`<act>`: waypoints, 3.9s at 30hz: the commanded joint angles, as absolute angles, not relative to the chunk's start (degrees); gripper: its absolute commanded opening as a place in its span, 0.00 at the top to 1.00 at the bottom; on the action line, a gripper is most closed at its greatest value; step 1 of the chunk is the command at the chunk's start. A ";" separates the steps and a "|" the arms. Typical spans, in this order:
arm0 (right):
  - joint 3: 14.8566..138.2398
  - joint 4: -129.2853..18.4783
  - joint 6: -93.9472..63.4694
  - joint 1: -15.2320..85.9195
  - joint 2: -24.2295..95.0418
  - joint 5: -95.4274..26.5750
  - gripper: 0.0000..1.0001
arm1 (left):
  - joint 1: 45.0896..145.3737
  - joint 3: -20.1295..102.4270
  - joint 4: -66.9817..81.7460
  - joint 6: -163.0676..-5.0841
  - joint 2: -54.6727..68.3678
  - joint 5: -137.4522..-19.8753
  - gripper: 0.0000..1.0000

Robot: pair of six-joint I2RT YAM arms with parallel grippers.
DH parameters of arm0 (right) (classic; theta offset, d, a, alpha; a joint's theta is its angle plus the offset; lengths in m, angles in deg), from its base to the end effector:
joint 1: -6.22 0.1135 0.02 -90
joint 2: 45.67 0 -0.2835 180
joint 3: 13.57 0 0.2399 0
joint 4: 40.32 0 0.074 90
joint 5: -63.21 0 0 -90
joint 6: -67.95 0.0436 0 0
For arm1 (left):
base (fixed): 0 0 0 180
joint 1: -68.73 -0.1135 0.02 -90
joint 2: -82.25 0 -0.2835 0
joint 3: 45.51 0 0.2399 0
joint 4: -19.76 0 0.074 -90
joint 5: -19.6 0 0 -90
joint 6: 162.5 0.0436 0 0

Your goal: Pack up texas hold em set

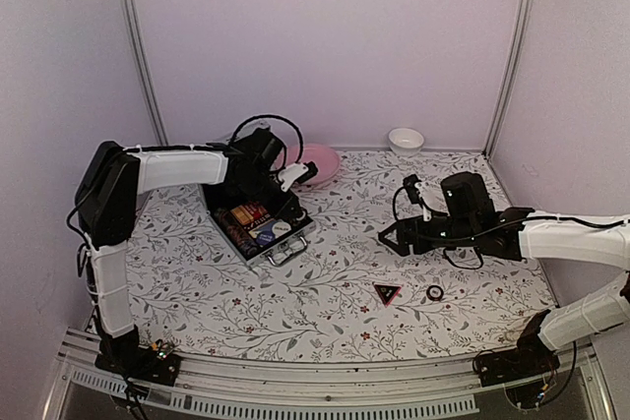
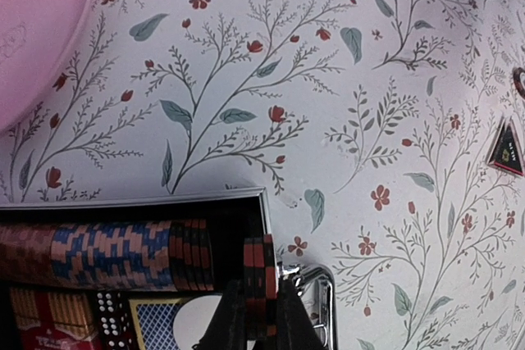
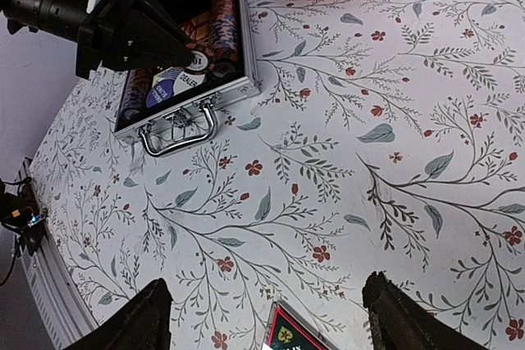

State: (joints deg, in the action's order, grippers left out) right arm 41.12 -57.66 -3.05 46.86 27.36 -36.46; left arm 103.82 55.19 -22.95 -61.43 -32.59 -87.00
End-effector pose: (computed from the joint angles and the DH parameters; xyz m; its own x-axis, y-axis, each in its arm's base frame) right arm 0.1925 0.1749 0.2409 -0.6612 -0.1446 -0.7361 -0.5609 0.7469 0.3571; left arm 0.3488 -0.2603 0.2152 -0.5420 0.6057 -0.5826 0.7976 0.5890 -0.1297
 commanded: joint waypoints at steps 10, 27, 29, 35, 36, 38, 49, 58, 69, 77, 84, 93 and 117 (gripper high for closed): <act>39.07 -54.81 -1.31 45.25 25.91 -36.70 0.18 | 104.26 59.33 -25.47 -59.34 -36.48 -82.80 1.00; 38.19 -54.55 -0.79 44.98 25.96 -37.60 0.18 | 105.55 60.29 -26.01 -58.71 -38.32 -81.58 1.00; 38.02 -54.59 -0.78 44.89 25.96 -37.60 0.19 | 105.64 60.37 -26.01 -58.78 -38.34 -81.72 1.00; 37.90 -54.47 -0.62 44.89 25.79 -37.69 0.19 | 105.73 60.47 -26.01 -58.51 -38.64 -77.78 1.00; 37.84 -54.41 -0.54 44.93 25.78 -37.75 0.19 | 105.77 60.40 -26.01 -58.51 -38.60 -77.08 1.00; 37.84 -54.37 -0.49 44.89 25.77 -37.77 0.19 | 106.22 60.33 -25.94 -58.39 -38.70 -74.75 1.00; 37.77 -54.05 -0.23 44.88 25.95 -38.43 0.19 | 108.31 58.93 -23.80 -57.91 -38.62 -66.12 1.00; 37.62 -53.59 -0.08 44.81 26.07 -38.91 0.19 | 108.81 58.36 -22.94 -58.16 -38.00 -63.37 0.77; 37.57 -53.91 -0.04 44.80 25.25 -38.96 0.19 | 108.79 58.19 -22.69 -58.58 -36.62 -64.78 0.70; 40.93 -64.81 -0.04 44.80 22.88 -35.44 0.18 | 108.87 57.56 -22.42 -62.17 -26.66 -70.20 0.54; 45.89 -83.46 7.73 44.87 21.77 -30.90 0.20 | 108.52 49.40 -14.21 -66.39 -10.80 -72.21 0.35; 46.97 -99.51 19.61 44.76 27.53 -24.27 0.22 | 95.27 34.45 -3.01 -75.58 7.36 -79.37 0.14; 46.50 -97.86 21.43 45.03 40.69 -24.91 0.41 | 89.34 30.93 -4.89 -74.98 10.74 -77.30 0.13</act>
